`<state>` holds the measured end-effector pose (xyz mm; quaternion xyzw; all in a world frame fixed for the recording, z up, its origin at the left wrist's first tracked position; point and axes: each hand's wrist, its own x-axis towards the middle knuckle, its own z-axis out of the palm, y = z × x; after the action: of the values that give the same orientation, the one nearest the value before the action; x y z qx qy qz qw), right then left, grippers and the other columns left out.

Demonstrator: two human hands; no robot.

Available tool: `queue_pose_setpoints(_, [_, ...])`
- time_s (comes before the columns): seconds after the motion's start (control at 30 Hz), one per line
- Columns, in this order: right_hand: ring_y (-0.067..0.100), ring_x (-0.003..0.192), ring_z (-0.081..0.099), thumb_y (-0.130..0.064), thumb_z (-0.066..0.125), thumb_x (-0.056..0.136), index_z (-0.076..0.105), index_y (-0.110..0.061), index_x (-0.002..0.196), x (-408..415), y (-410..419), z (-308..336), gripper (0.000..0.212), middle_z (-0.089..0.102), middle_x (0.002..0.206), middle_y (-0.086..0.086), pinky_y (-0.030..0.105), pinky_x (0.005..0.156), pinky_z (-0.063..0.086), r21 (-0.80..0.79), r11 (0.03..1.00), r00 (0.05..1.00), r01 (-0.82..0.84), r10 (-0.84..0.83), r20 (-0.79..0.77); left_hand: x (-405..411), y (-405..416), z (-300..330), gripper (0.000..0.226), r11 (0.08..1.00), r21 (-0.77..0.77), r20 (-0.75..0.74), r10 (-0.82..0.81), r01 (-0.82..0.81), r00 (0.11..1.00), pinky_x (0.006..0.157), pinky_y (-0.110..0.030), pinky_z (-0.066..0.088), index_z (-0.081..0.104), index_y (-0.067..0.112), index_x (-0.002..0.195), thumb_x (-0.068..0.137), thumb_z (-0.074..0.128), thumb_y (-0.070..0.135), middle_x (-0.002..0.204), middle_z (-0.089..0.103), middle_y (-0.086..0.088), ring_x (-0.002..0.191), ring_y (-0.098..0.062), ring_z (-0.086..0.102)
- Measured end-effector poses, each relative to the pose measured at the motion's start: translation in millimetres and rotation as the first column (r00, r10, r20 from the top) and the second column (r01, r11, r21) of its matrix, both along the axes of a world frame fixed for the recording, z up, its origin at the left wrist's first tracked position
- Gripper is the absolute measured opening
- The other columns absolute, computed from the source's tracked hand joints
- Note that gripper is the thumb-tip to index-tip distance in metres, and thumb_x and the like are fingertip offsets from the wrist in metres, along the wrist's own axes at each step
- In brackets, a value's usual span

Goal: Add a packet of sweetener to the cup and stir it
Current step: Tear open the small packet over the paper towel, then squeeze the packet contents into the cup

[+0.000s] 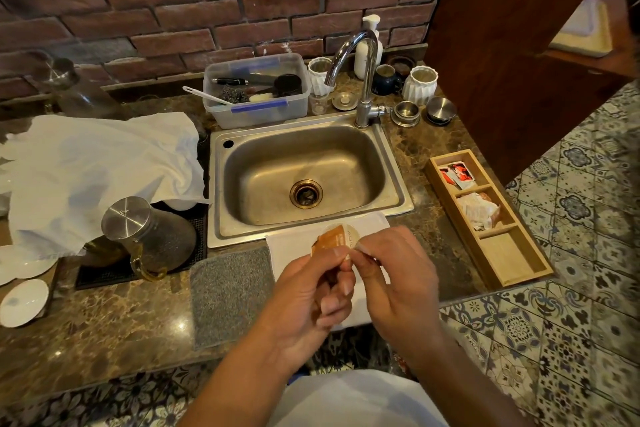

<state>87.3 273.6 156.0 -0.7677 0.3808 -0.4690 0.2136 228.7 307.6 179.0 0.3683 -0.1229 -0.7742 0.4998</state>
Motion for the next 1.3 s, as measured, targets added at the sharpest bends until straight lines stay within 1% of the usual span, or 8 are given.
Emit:
queue_pose_setpoints(0.13, [0.013, 0.082, 0.056, -0.004, 0.058, 0.093, 0.063, -0.016, 0.093, 0.9, 5.3, -9.4, 0.013, 0.064, 0.084, 0.0, 0.02, 0.079, 0.043, -0.061, 0.994, 0.991, 0.091, -0.084, 0.099, -17.1, 0.8, 0.0, 0.019, 0.994, 0.101, -0.172, 0.067, -0.05, 0.983, 0.027, -0.014, 0.027, 0.063, 0.009, 0.071, 0.087, 0.067, 0.017, 0.054, 0.054, -0.002, 0.03, -0.003, 0.039])
queue_pose_setpoints(0.3, [0.019, 0.075, 0.06, -0.009, 0.057, 0.096, 0.067, -0.004, 0.087, -4.4, 8.2, -21.3, 0.015, 0.066, 0.079, 0.007, 0.031, 0.069, 0.05, -0.001, 0.99, 0.985, 0.14, -0.139, 0.104, -26.1, 1.6, -1.7, 0.02, 0.98, 0.187, -0.212, 0.109, -0.069, 0.971, 0.026, -0.014, 0.028, 0.063, 0.008, 0.071, 0.089, 0.062, 0.016, 0.057, 0.052, -0.002, 0.03, -0.003, 0.04])
queue_pose_setpoints(0.43, [0.007, 0.073, 0.054, -0.028, 0.045, 0.106, 0.064, -0.005, 0.087, -1.5, 9.0, -21.4, 0.035, 0.061, 0.079, 0.0, 0.014, 0.071, 0.042, 0.096, 0.978, 0.979, 0.184, -0.191, 0.067, -27.6, -2.2, -1.4, 0.019, 0.983, 0.163, -0.128, 0.106, -0.085, 0.986, 0.026, -0.014, 0.026, 0.064, 0.009, 0.07, 0.087, 0.063, 0.016, 0.057, 0.05, -0.002, 0.03, -0.003, 0.039])
queue_pose_setpoints(0.6, [0.006, 0.064, 0.054, -0.037, 0.046, 0.102, 0.055, -0.024, 0.088, 7.1, 15.1, -8.8, 0.021, 0.058, 0.073, -0.009, 0.019, 0.058, 0.044, 0.429, 0.901, 0.958, 0.073, -0.182, 0.221, -22.1, -5.8, 1.4, 0.021, 0.995, 0.08, -0.066, 0.058, -0.053, 0.996, 0.027, -0.014, 0.028, 0.062, 0.009, 0.072, 0.092, 0.059, 0.014, 0.055, 0.053, -0.002, 0.032, -0.003, 0.04])
queue_pose_setpoints(0.7, [0.011, 0.055, 0.043, -0.037, 0.049, 0.101, 0.053, -0.016, 0.082, 5.3, 14.4, 4.2, 0.028, 0.051, 0.066, -0.001, 0.024, 0.048, 0.038, 0.612, 0.78, 0.853, -0.13, -0.226, 0.47, -15.3, -11.2, 0.1, 0.02, 0.995, 0.049, -0.147, 0.095, -0.089, 0.985, 0.027, -0.014, 0.03, 0.058, 0.011, 0.075, 0.095, 0.059, 0.012, 0.053, 0.052, 0.0, 0.031, -0.003, 0.04])
queue_pose_setpoints(0.77, [0.011, 0.054, 0.041, -0.031, 0.048, 0.106, 0.051, -0.007, 0.084, -2.5, 11.8, 11.6, 0.032, 0.049, 0.065, 0.003, 0.02, 0.046, 0.036, 0.625, 0.761, 0.828, -0.172, -0.232, 0.511, -8.3, -14.8, -0.5, 0.014, 0.993, 0.012, -0.151, 0.115, -0.115, 0.982, 0.028, -0.014, 0.031, 0.056, 0.011, 0.078, 0.092, 0.06, 0.013, 0.052, 0.052, 0.001, 0.032, -0.003, 0.04])
queue_pose_setpoints(1.03, [0.024, 0.054, 0.039, -0.037, 0.053, 0.095, 0.052, 0.004, 0.08, -19.7, -0.2, 15.1, 0.043, 0.05, 0.063, 0.013, 0.027, 0.047, 0.035, 0.724, 0.658, 0.881, -0.208, -0.196, 0.431, -17.8, -15.1, -5.3, 0.017, 0.994, -0.082, -0.096, 0.062, -0.07, 0.993, 0.032, -0.017, 0.033, 0.06, 0.009, 0.08, 0.094, 0.059, 0.02, 0.053, 0.053, -0.002, 0.034, -0.007, 0.042])
queue_pose_setpoints(1.3, [0.015, 0.055, 0.05, -0.03, 0.051, 0.105, 0.068, -0.008, 0.087, -86.1, -52.6, -82.1, 0.034, 0.061, 0.065, 0.003, 0.024, 0.048, 0.042, 0.922, 0.376, 0.902, 0.09, -0.424, 0.085, -12.8, -8.6, -35.6, 0.018, 0.997, -0.036, 0.033, 0.064, -0.063, 0.997, 0.038, -0.021, 0.033, 0.061, 0.005, 0.085, 0.091, 0.063, 0.021, 0.062, 0.055, -0.009, 0.04, -0.012, 0.044])
